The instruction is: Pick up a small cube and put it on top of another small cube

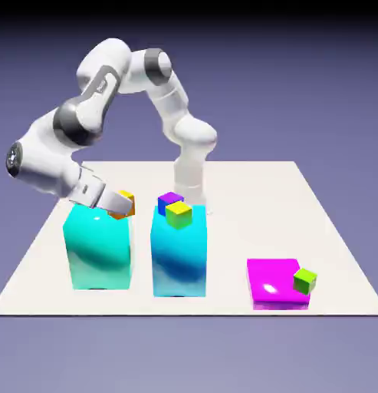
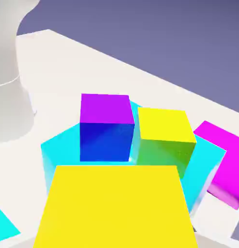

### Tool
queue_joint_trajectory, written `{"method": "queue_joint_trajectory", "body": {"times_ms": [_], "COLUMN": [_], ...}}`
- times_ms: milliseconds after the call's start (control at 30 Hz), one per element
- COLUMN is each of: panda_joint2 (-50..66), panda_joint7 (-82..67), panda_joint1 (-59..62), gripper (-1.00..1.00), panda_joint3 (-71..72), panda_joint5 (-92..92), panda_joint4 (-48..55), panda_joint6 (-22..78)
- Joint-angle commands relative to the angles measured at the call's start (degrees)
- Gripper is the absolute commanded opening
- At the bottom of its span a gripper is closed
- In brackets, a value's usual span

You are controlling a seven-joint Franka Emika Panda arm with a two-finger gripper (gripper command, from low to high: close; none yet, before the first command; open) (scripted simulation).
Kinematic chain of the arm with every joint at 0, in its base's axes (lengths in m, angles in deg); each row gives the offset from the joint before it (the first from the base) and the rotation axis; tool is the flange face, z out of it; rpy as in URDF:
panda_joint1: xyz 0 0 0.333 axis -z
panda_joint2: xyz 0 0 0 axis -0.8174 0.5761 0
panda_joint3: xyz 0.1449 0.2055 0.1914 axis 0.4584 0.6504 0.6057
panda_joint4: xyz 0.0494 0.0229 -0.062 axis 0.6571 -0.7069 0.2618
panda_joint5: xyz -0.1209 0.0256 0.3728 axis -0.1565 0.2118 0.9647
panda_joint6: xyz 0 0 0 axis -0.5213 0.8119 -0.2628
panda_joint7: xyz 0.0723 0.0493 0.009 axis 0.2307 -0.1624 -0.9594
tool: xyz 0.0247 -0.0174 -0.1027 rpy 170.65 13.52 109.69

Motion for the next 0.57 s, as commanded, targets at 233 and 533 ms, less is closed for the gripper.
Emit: {"method": "queue_joint_trajectory", "body": {"times_ms": [233, 533], "panda_joint2": [10.30, 13.77], "panda_joint7": [-5.69, -7.88], "panda_joint1": [-2.91, -2.49], "gripper": [-1.00, 1.00], "panda_joint3": [2.05, 2.11], "panda_joint5": [-1.11, -0.15], "panda_joint4": [-12.39, -21.18], "panda_joint6": [3.44, -2.32]}}
